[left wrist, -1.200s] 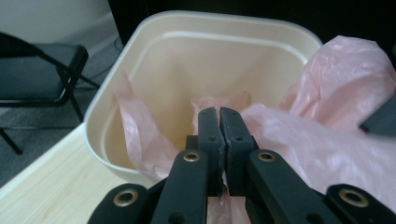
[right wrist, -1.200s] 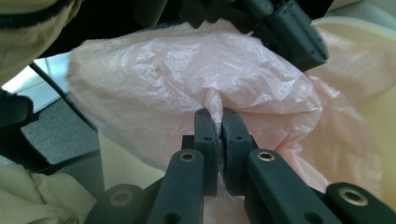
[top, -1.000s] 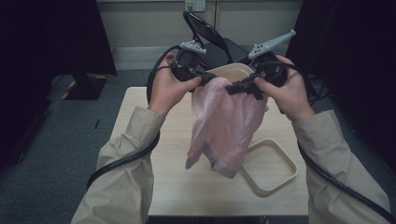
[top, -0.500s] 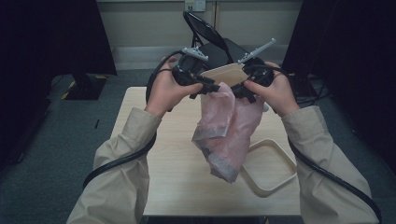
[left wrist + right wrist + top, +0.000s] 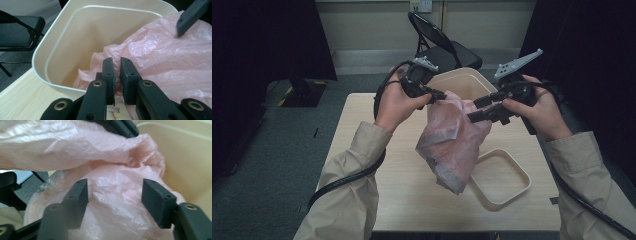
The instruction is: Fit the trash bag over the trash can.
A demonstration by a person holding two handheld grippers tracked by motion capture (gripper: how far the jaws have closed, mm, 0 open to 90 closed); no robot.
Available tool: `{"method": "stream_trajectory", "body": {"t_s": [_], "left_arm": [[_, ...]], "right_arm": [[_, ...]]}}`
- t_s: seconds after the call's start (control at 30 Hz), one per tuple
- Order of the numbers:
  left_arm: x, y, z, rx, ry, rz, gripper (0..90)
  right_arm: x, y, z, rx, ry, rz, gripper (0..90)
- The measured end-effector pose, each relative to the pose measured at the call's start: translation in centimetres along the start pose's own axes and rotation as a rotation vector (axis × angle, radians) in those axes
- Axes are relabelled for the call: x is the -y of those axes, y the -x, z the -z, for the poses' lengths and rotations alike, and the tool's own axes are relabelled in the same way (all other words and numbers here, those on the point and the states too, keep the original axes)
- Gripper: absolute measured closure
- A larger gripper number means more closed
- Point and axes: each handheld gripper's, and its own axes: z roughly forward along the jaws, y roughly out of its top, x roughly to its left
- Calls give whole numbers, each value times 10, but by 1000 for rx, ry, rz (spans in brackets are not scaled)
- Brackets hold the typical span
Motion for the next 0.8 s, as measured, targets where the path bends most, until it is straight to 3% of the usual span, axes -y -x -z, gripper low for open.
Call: {"method": "stream_trajectory", "body": {"t_s": [0.13, 0.27, 0.4, 0.5, 0.63, 0.67, 0.73, 0.8], "left_arm": [[-1, 1, 1, -6, -8, -9, 848], [-3, -2, 3, 0, 1, -6, 859], [-7, -5, 9, -2, 28, 0, 870], [-11, -8, 15, -17, 41, 0, 877], [-13, -14, 22, -34, 52, 11, 881], [-12, -17, 23, -42, 51, 13, 882], [-10, -21, 23, -45, 59, 33, 882], [-7, -24, 23, -47, 63, 19, 853]], "right_arm": [[0, 2, -7, 29, 8, -41, 622], [-6, 2, -4, -8, 42, -47, 838], [-14, 5, -1, 10, 38, -20, 885], [-22, 13, 3, 37, 72, -30, 894], [-33, 27, 6, 107, 123, -37, 898], [-34, 30, 4, 105, 119, -35, 898], [-33, 37, -5, 153, 63, -33, 898], [-28, 44, -15, 143, 35, -57, 899]]}}
